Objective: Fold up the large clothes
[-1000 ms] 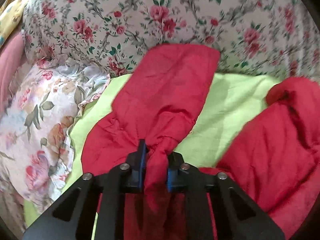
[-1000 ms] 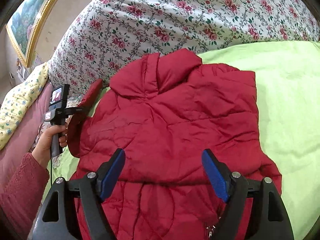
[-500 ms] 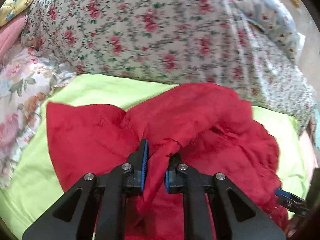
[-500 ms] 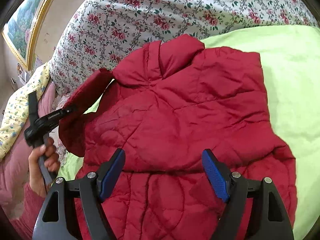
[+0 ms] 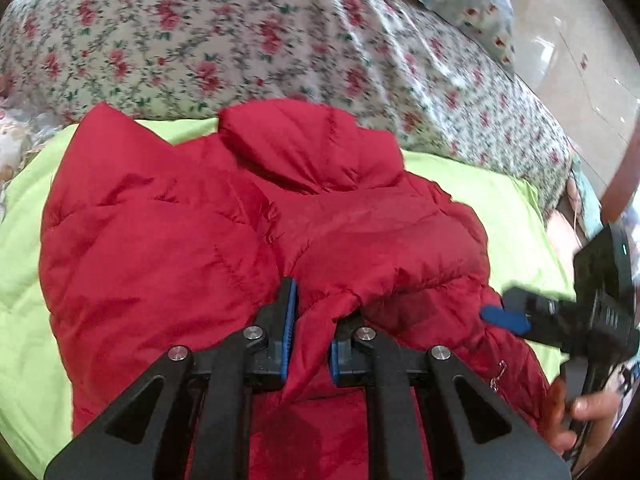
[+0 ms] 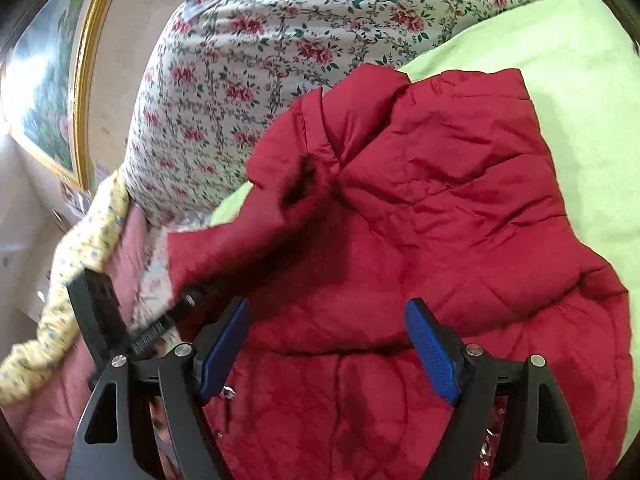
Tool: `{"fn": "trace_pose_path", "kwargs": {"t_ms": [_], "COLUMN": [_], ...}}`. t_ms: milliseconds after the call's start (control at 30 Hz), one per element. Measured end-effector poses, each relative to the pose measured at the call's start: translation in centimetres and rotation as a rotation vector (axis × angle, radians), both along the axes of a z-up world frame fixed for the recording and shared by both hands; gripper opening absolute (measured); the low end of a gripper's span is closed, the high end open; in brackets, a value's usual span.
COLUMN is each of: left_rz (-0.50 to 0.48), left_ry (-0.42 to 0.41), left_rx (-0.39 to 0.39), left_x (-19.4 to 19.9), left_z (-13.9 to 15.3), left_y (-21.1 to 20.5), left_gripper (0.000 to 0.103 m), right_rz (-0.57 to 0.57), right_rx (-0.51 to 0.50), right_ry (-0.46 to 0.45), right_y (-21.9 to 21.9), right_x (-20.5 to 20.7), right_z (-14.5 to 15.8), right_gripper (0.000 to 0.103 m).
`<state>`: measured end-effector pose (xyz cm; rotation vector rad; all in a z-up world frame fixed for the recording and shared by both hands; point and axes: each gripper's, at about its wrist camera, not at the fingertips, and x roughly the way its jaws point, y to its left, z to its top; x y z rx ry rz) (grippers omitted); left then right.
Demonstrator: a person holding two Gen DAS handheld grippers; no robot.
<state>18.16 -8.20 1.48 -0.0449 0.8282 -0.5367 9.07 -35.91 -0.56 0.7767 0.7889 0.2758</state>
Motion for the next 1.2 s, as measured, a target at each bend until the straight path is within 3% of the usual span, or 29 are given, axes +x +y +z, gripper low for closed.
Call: {"fn": "trace_pose_path", "kwargs": {"t_ms": [167,300,333,433,533,633,700,767,1000,1200], "left_rz": [-0.016,-0.025,-0.029,-0.029,-0.047,-0.07,-0.078,-0.074,-0.019,0.056], "left_ry": [0.01,0.019,0.02,0.035,0.063,0.085,0.083,0.065,0.011,0.039], "left_rx": [0.004,0.002,0.007,0.037,0.03,0.007,0.004,-0.002,0.002,0.007], "left_x": [-0.5,-0.5,-0.6,-0.5,-0.6,-1.0,-1.5,-1.9,-0.8,2.8], "left_z": [-0.6,-0.8,-0.9,-1.2,-1.4,-1.2,-0.9,-0.4,1.0,-0.1], "left_y": [-0.5,-0.5,-0.5,-0.6,-0.3,0.2,0.5,0.9,3.2,4.9], "left_gripper": [0.011,0.011,0.011,0.013,0.024,0.04,0.062,0.07,0.07,0.065], "right_rz": [0.007,0.034,0.039,0.044,0.027,0.016,-0.001,-0.023,-0.086,-0.083], "right_rx": [0.105,0.15,0.153,0.147,0.108,0.055,0.024,0.002,-0.182,-0.25], "right_ry": [-0.013,0.033,0.042,0.054,0.028,-0.004,-0.024,-0.044,-0.088,-0.044], "right_y": [-0.6,0.0,0.1,0.5,0.6,0.7,0.3,-0.3,-2.2,-2.9], "right_x": [2.3,5.5,6.2,7.5,7.5,6.8,6.1,5.4,2.2,1.2], "right_z": [-0.1,-1.3,-1.6,-2.1,-1.6,-0.4,0.4,1.3,3.9,2.0], "right_gripper": [0.082,0.077,0.07,0.028,0.015,0.012,0.011,0.01,0.01,0.01]}}
